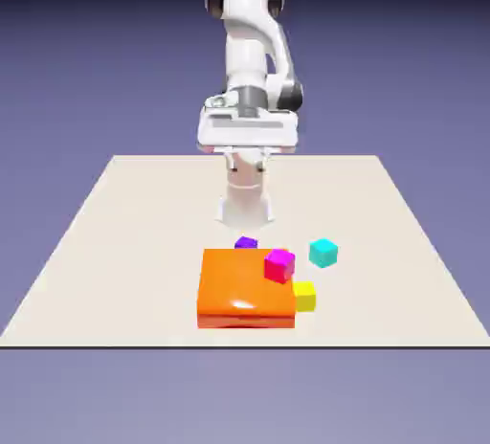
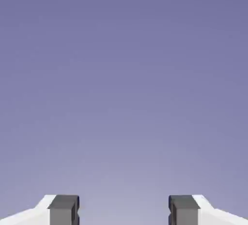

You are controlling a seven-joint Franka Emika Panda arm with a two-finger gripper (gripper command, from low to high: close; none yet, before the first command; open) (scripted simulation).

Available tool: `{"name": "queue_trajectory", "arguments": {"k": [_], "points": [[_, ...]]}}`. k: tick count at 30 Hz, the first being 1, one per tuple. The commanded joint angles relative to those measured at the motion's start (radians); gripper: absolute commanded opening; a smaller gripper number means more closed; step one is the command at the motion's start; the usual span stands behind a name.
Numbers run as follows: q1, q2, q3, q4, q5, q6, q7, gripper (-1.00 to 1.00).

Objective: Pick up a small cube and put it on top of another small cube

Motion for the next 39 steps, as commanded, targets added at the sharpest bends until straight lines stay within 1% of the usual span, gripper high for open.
{"name": "queue_trajectory", "arguments": {"k": [1, 39], "points": [[-0.009, 0.004, 0.032, -0.001, -0.001, -0.008, 0.044, 0.0], [-0.368, 0.162, 1.242, -0.05, -0.028, -0.302, 1.696, 0.0]]}}
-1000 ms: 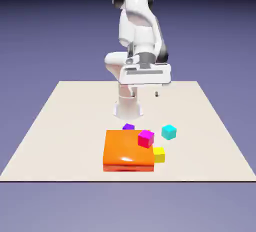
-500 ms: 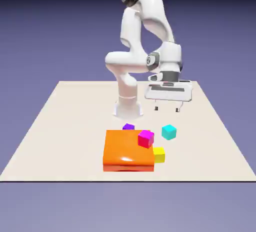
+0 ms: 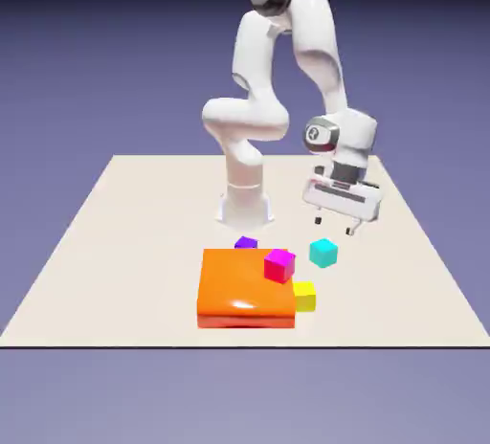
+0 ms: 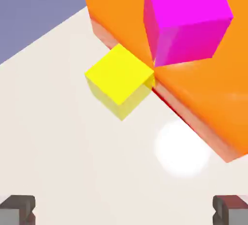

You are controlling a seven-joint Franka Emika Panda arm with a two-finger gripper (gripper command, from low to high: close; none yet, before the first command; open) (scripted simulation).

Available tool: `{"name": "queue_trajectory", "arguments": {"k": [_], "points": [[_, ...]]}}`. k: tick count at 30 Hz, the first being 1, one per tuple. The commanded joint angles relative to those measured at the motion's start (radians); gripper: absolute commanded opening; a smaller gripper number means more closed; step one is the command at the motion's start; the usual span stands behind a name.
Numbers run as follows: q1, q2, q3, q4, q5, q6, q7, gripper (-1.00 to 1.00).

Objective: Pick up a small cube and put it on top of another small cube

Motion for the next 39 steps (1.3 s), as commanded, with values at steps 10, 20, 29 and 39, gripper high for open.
{"name": "queue_trajectory", "arguments": {"k": [10, 20, 29, 39], "points": [[-0.088, 0.039, 0.299, -0.012, -0.007, -0.073, 0.408, 0.0], [-0.414, -0.013, 0.614, -0.002, 0.011, 0.056, 0.406, 0.0], [-0.722, -0.063, 0.911, 0.007, 0.028, 0.178, 0.405, 0.0], [-0.433, -0.016, 0.631, -0.002, 0.012, 0.063, 0.406, -1.0]]}}
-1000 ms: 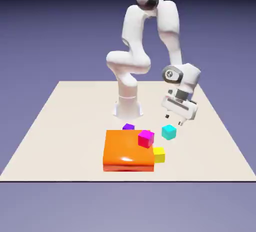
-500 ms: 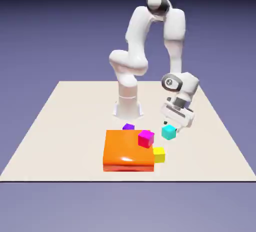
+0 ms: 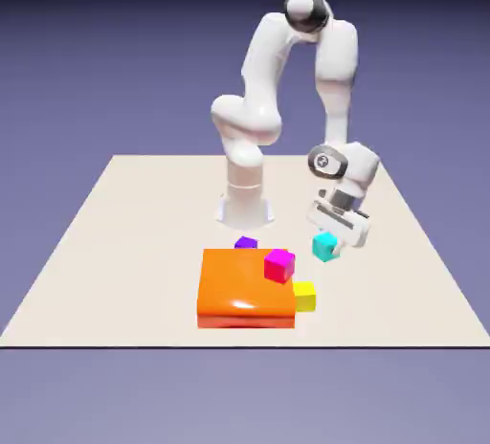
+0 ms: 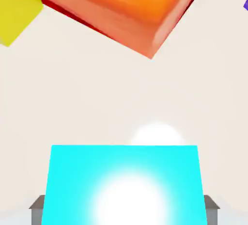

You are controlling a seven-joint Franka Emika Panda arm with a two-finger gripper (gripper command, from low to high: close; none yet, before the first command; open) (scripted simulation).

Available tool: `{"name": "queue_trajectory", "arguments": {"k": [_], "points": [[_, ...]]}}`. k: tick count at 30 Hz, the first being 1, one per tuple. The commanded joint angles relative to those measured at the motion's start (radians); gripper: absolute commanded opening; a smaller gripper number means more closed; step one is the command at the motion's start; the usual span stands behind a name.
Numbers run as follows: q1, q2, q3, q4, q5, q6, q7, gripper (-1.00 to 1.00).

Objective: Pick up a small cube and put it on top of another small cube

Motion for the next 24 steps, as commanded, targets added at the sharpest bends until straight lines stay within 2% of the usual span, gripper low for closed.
{"name": "queue_trajectory", "arguments": {"k": [1, 10, 21, 24], "points": [[0.036, 0.006, -0.035, -0.001, -0.002, -0.015, 0.0, -1.0], [0.328, 0.054, -0.348, 0.005, -0.018, -0.158, -0.001, -1.0], [-0.03, 0.026, -0.69, 0.349, -0.008, -0.625, -0.052, -1.0], [-0.102, 0.039, -0.621, 0.332, -0.019, -0.581, -0.041, -1.0]]}}
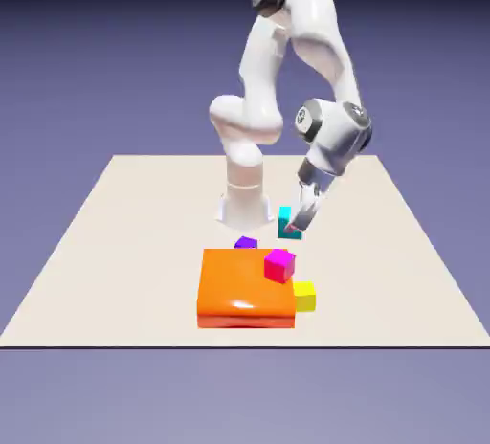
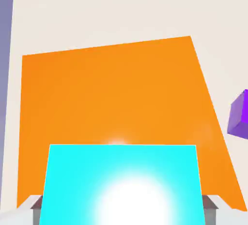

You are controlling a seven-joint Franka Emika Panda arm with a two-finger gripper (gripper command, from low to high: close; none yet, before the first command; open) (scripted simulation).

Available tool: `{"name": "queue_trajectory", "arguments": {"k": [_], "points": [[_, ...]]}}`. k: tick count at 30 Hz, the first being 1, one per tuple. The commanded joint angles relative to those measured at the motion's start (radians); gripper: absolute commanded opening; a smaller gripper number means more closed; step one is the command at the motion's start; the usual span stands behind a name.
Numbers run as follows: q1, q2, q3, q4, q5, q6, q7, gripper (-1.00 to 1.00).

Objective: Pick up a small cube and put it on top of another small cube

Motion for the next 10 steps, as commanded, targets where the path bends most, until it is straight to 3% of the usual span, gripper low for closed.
{"name": "queue_trajectory", "arguments": {"k": [1, 7, 8, 10], "points": [[-0.036, 0.006, 0.035, -0.008, -0.004, 0.021, 0.005, -1.0], [-0.252, 0.045, 0.24, -0.059, -0.036, 0.153, 0.039, -1.0], [-0.252, 0.045, 0.24, -0.059, -0.036, 0.153, 0.039, 1.0], [-0.216, 0.038, 0.205, -0.051, -0.03, 0.131, 0.033, 1.0]]}}
